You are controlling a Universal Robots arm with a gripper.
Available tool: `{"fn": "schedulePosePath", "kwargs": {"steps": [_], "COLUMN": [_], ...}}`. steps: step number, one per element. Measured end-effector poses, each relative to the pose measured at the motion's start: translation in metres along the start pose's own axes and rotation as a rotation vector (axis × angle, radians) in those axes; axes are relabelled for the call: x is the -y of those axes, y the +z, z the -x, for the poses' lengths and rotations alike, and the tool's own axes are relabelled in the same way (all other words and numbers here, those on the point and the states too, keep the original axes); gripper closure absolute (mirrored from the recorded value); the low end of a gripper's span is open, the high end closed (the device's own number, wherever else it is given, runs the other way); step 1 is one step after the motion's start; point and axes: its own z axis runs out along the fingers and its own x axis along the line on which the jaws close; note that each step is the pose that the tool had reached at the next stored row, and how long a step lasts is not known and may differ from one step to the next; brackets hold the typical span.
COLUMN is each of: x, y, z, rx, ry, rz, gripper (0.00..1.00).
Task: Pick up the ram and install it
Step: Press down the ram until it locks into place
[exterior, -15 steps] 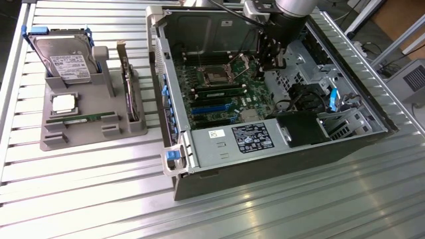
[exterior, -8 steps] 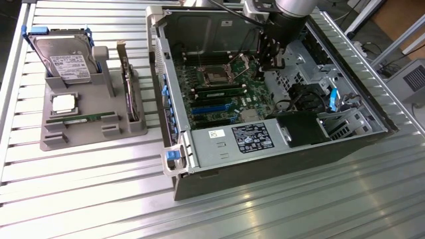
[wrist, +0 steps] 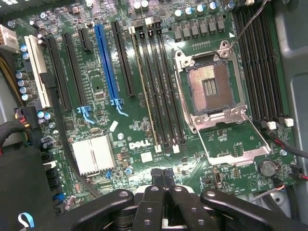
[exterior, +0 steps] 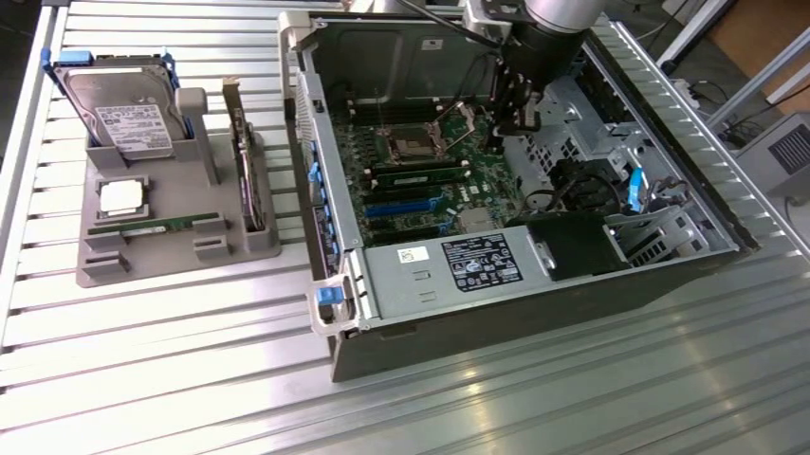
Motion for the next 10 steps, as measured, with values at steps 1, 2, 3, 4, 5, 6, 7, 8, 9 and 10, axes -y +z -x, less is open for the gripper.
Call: {"fn": "schedulePosePath", "kwargs": {"steps": [1,2,3,4,5,6,7,8,9,10], "x": [0.0000,0.0000,0.0000,0.0000,0.0000,0.0000,0.0000,0.0000,0.0000,0.0000], "y": [0.0000,0.0000,0.0001,0.0001,0.0001,0.0001,0.0001,0.0001,0.0001,0.0002], "z": [0.0000,0.0000,0.0000,0.0000,0.0000,0.0000,0.0000,0.0000,0.0000,0.0000], "rx": [0.0000,0.0000,-0.0002,-0.0003,-0.0005,-0.0006,-0.0009,-0.0011,-0.0011,-0.0011], "ry": [0.006,0.011,0.018,0.023,0.029,0.031,0.038,0.047,0.050,0.054], "rz": [0.0001,0.0003,0.0004,0.0005,0.0006,0.0006,0.0008,0.0009,0.0010,0.0011], "gripper": [0.90,0.90,0.90,0.90,0.90,0.90,0.90,0.90,0.90,0.90]}}
